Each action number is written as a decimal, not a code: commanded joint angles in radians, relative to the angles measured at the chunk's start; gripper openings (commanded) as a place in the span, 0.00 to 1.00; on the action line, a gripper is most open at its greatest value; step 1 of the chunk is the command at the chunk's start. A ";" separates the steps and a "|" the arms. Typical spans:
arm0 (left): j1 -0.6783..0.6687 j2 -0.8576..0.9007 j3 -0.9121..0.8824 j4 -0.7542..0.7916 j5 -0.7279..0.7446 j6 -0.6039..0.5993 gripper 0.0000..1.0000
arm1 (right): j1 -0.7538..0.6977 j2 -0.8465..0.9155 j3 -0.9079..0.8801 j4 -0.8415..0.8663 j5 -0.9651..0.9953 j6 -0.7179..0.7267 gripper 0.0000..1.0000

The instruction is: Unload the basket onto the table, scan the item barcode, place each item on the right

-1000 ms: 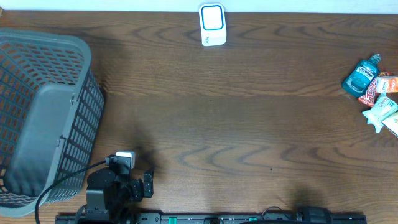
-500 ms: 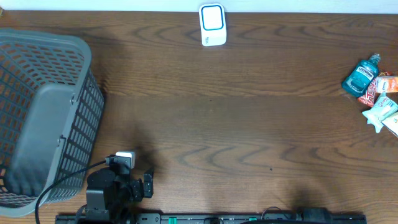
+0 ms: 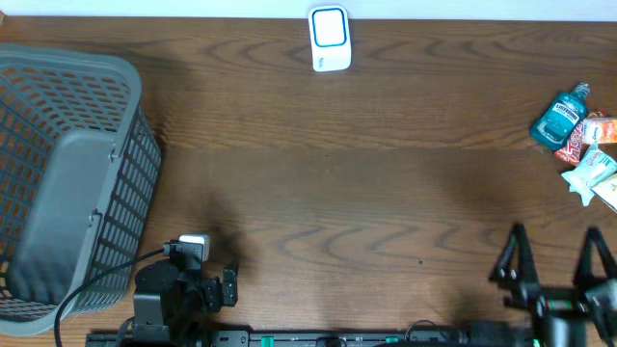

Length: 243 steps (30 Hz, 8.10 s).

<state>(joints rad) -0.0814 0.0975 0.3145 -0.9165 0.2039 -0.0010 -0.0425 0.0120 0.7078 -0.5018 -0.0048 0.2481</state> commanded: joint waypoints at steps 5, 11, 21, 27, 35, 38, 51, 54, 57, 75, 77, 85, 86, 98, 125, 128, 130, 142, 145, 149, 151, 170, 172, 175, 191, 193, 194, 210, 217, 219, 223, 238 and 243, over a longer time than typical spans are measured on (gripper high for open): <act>-0.003 0.000 -0.003 -0.003 0.002 -0.004 0.99 | -0.004 -0.007 -0.270 0.243 -0.002 0.201 0.99; -0.003 0.000 -0.003 -0.003 0.002 -0.004 1.00 | -0.004 -0.008 -0.497 0.496 -0.002 0.290 0.99; -0.003 0.000 -0.003 -0.003 0.002 -0.004 1.00 | -0.004 -0.008 -0.690 0.671 0.005 0.305 0.99; -0.003 0.000 -0.003 -0.003 0.002 -0.004 1.00 | -0.004 -0.008 -0.702 0.599 0.057 0.304 0.99; -0.003 0.000 -0.003 -0.003 0.002 -0.004 1.00 | -0.004 -0.008 -0.702 0.442 0.155 0.222 0.99; -0.003 0.000 -0.003 -0.003 0.002 -0.004 1.00 | -0.004 -0.008 -0.702 0.442 0.153 0.058 0.99; -0.003 0.000 -0.003 -0.003 0.002 -0.005 1.00 | -0.001 -0.008 -0.702 0.442 0.153 0.020 0.99; -0.003 0.000 -0.003 -0.003 0.002 -0.004 1.00 | -0.002 -0.007 -0.702 0.442 0.153 0.020 0.99; -0.003 0.000 -0.003 -0.003 0.002 -0.004 1.00 | -0.003 -0.007 -0.702 0.442 0.153 0.020 0.99; -0.003 0.000 -0.003 -0.003 0.002 -0.004 1.00 | -0.003 -0.006 -0.702 0.442 0.153 0.020 0.99; -0.003 0.000 -0.003 -0.003 0.002 -0.004 0.99 | -0.003 -0.006 -0.702 0.442 0.153 0.020 0.99; -0.003 -0.006 -0.008 0.038 0.001 -0.004 1.00 | -0.003 -0.006 -0.702 0.442 0.153 0.020 0.99; -0.003 -0.009 -0.014 0.082 0.001 -0.003 1.00 | -0.003 -0.006 -0.702 0.442 0.153 0.020 0.99; -0.003 -0.090 -0.258 0.850 -0.013 0.043 1.00 | -0.003 -0.006 -0.702 0.442 0.153 0.020 0.99; -0.002 -0.096 -0.311 0.853 -0.085 0.089 1.00 | -0.003 -0.005 -0.702 0.442 0.153 0.020 0.99; -0.002 -0.096 -0.311 0.854 -0.084 0.089 1.00 | -0.003 -0.005 -0.702 0.442 0.153 0.020 0.99; -0.002 -0.096 -0.311 0.855 -0.085 0.090 1.00 | -0.003 -0.005 -0.702 0.442 0.153 0.020 0.99; -0.002 -0.096 -0.311 0.855 -0.085 0.090 1.00 | -0.003 -0.005 -0.702 0.442 0.153 0.020 0.99; -0.002 -0.096 -0.311 0.855 -0.085 0.090 1.00 | -0.003 -0.005 -0.702 0.442 0.153 0.020 0.99; -0.002 -0.096 -0.311 0.855 -0.085 0.090 1.00 | -0.003 -0.005 -0.702 0.461 0.153 0.020 0.99; -0.002 -0.096 -0.311 0.855 -0.085 0.090 1.00 | -0.003 -0.005 -0.702 0.454 0.157 0.019 0.99; -0.002 -0.096 -0.311 0.855 -0.085 0.090 1.00 | -0.003 -0.005 -0.702 0.442 0.146 -0.264 0.99; -0.002 -0.096 -0.311 0.855 -0.085 0.090 1.00 | -0.003 -0.005 -0.702 0.442 0.146 -0.264 0.99; -0.002 -0.095 -0.311 0.855 -0.084 0.090 0.99 | -0.003 -0.005 -0.702 0.442 0.145 -0.264 0.99; -0.002 -0.094 -0.311 0.855 -0.085 0.090 1.00 | -0.003 -0.005 -0.702 0.442 0.145 -0.264 0.99; -0.002 -0.094 -0.311 0.855 -0.085 0.090 1.00 | -0.003 -0.005 -0.702 0.442 0.146 -0.264 0.99; -0.002 -0.094 -0.311 0.855 -0.084 0.090 0.99 | -0.003 -0.005 -0.702 0.442 0.145 -0.264 0.99; -0.002 -0.094 -0.311 0.855 -0.085 0.090 1.00 | -0.003 -0.005 -0.702 0.442 0.146 -0.264 0.99; -0.002 -0.094 -0.311 0.855 -0.085 0.090 1.00 | -0.003 -0.005 -0.702 0.442 0.145 -0.264 0.99; -0.002 -0.094 -0.311 0.855 -0.085 0.090 0.99 | -0.003 -0.005 -0.702 0.442 0.145 -0.264 0.99; -0.002 -0.094 -0.311 0.855 -0.085 0.090 1.00 | -0.003 -0.005 -0.702 0.442 0.145 -0.264 0.99; -0.002 -0.094 -0.311 0.855 -0.085 0.090 1.00 | -0.003 -0.005 -0.702 0.442 0.145 -0.264 0.99; -0.002 -0.093 -0.311 0.855 -0.084 0.090 1.00 | -0.003 -0.005 -0.702 0.442 0.145 -0.264 0.99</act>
<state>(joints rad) -0.0814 0.0120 0.0204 -0.0254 0.1238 0.1009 -0.0425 0.0109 0.0067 -0.0559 0.1322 -0.0055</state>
